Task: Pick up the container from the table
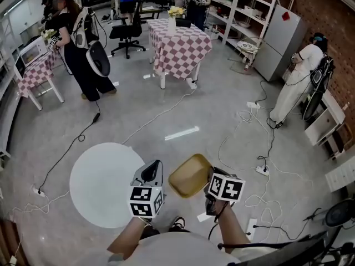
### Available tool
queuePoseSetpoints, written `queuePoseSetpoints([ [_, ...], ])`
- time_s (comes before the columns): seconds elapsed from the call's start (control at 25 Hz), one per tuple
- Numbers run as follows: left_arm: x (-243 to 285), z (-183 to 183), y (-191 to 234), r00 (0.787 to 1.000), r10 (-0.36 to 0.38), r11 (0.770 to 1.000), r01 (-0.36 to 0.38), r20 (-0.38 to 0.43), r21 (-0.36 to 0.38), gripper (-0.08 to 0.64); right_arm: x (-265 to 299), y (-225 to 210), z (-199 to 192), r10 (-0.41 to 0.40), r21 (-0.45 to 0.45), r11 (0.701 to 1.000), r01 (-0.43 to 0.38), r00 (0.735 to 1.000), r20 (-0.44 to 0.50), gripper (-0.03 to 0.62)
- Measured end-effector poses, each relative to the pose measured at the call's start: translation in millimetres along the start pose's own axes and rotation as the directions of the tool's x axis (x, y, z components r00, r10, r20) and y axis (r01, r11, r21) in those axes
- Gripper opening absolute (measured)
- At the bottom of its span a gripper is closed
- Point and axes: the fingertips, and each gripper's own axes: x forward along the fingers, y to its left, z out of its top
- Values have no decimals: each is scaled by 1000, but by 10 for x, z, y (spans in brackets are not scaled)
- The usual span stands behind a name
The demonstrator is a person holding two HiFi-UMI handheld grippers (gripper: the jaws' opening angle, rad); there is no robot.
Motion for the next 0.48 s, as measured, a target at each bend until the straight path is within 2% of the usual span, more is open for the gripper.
queuePoseSetpoints([
  [0.2,0,19,-56,999,-31,998,32,-16,48,17,-1,2,22,2,45,999,-3,999,32,55],
  [0.48,118,72,16,999,-48,996,49,-12,71,17,73,-13,48,-19,69,997,15,999,48,55],
])
